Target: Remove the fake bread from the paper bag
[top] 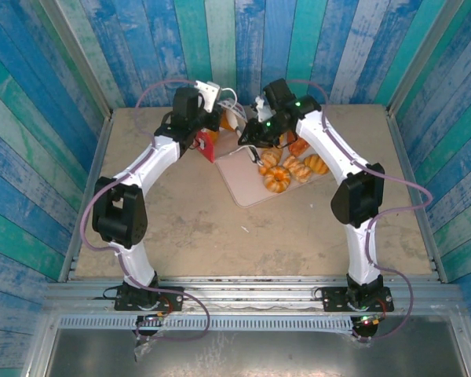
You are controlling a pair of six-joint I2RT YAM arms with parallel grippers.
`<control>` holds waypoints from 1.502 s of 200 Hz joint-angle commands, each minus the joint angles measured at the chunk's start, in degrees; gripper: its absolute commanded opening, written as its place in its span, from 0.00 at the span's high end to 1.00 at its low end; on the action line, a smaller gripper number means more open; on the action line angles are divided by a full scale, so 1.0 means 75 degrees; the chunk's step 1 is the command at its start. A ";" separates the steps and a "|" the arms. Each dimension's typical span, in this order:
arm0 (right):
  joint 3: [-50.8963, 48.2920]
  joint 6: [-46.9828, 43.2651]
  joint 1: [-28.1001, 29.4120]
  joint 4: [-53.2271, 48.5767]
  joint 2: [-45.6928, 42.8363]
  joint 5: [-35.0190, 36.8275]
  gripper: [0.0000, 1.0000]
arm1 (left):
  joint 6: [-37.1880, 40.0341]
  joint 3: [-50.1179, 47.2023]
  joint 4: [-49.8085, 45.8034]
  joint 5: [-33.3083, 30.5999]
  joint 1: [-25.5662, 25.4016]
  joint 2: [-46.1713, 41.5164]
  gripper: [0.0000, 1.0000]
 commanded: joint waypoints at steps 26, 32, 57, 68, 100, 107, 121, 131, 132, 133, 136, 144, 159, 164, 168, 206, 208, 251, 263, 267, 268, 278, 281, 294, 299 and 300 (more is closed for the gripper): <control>-0.0403 -0.0251 -0.0055 0.0024 -0.0686 0.0418 0.58 | -0.0066 -0.0038 -0.0464 0.0027 -0.0012 -0.0268 1.00; -0.0505 -0.0267 -0.0047 0.0164 -0.0734 0.0507 0.58 | -0.0068 -0.0032 -0.0469 0.0022 -0.0010 -0.0263 1.00; -0.0879 -0.0302 0.0070 0.0863 -0.0766 0.0573 0.59 | -0.0283 0.0039 -0.0520 -0.0159 -0.0012 -0.0234 1.00; -0.0867 -0.0357 0.0129 0.0883 -0.0692 0.0583 0.59 | -0.0412 0.0186 -0.0684 -0.0290 -0.0012 -0.0176 1.00; -0.1255 -0.0583 0.0292 0.1054 -0.0853 0.0981 0.61 | -0.0803 0.0466 -0.0754 -0.0437 -0.0012 -0.0058 1.00; -0.1453 -0.0658 0.0338 0.1205 -0.0960 0.1070 0.62 | -0.0869 0.0579 -0.0844 -0.0507 -0.0009 -0.0006 1.00; -0.1933 -0.0789 0.0423 0.1594 -0.1223 0.1214 0.62 | -0.0903 0.0816 -0.1001 -0.0508 -0.0006 0.0113 1.00; -0.2307 -0.0872 0.0487 0.1964 -0.1416 0.1306 0.62 | -0.0972 0.0968 -0.1090 -0.0522 -0.0012 0.0188 1.00; -0.2339 -0.0880 0.0491 0.1997 -0.1442 0.1311 0.62 | -0.0982 0.0990 -0.1101 -0.0522 -0.0012 0.0199 1.00; -0.2379 -0.0884 0.0500 0.2043 -0.1467 0.1320 0.62 | -0.0993 0.1006 -0.1112 -0.0522 -0.0017 0.0198 1.00; -0.2472 -0.0902 0.0521 0.2179 -0.1534 0.1348 0.62 | -0.1001 0.1035 -0.1140 -0.0529 -0.0012 0.0211 1.00; -0.2843 -0.0955 0.0564 0.2564 -0.1712 0.1428 0.62 | -0.1058 0.1135 -0.1209 -0.0567 -0.0010 0.0271 1.00; -0.3510 -0.0964 0.0626 0.3358 -0.2039 0.1617 0.61 | -0.1094 0.1276 -0.1353 -0.0558 -0.0011 0.0336 1.00; -0.3726 -0.0950 0.0625 0.3592 -0.2164 0.1658 0.61 | -0.1094 0.1306 -0.1383 -0.0527 -0.0012 0.0352 1.00; -0.3910 -0.0929 0.0628 0.3805 -0.2226 0.1692 0.61 | -0.1097 0.1324 -0.1405 -0.0519 -0.0012 0.0360 1.00; -0.5129 -0.0841 0.0645 0.5857 -0.2590 0.1954 0.60 | -0.1109 0.1487 -0.1618 -0.0488 -0.0003 0.0410 1.00; -0.5168 -0.0833 0.0639 0.5958 -0.2601 0.1965 0.60 | -0.1109 0.1505 -0.1645 -0.0488 -0.0004 0.0418 1.00; -0.5717 -0.0876 0.0695 0.7506 -0.2627 0.1961 0.60 | -0.1234 0.1639 -0.1796 -0.0558 0.0000 0.0466 1.00; -0.5874 -0.0873 0.0710 0.7874 -0.2671 0.1950 0.60 | -0.1271 0.1656 -0.1791 -0.0527 0.0023 0.0487 1.00; -0.5928 -0.0866 0.0707 0.7988 -0.2691 0.1933 0.60 | -0.1290 0.1655 -0.1794 -0.0507 0.0029 0.0487 1.00; -0.5943 -0.0865 0.0707 0.8003 -0.2700 0.1936 0.60 | -0.1293 0.1661 -0.1792 -0.0503 0.0032 0.0489 1.00; -0.6113 -0.0856 0.0709 0.8327 -0.2773 0.1916 0.60 | -0.1361 0.1657 -0.1773 -0.0463 0.0067 0.0482 1.00; -0.6169 -0.0852 0.0713 0.8431 -0.2794 0.1906 0.60 | -0.1384 0.1650 -0.1762 -0.0445 0.0079 0.0495 1.00; -0.6449 -0.0853 0.0707 0.8859 -0.2927 0.1879 0.59 | -0.1529 0.1636 -0.1716 -0.0338 0.0137 0.0497 1.00; -0.6560 -0.0853 0.0708 0.8992 -0.2974 0.1879 0.59 | -0.1594 0.1615 -0.1685 -0.0285 0.0182 0.0500 1.00; -0.6581 -0.0853 0.0708 0.9015 -0.2983 0.1879 0.59 | -0.1609 0.1612 -0.1673 -0.0269 0.0191 0.0489 1.00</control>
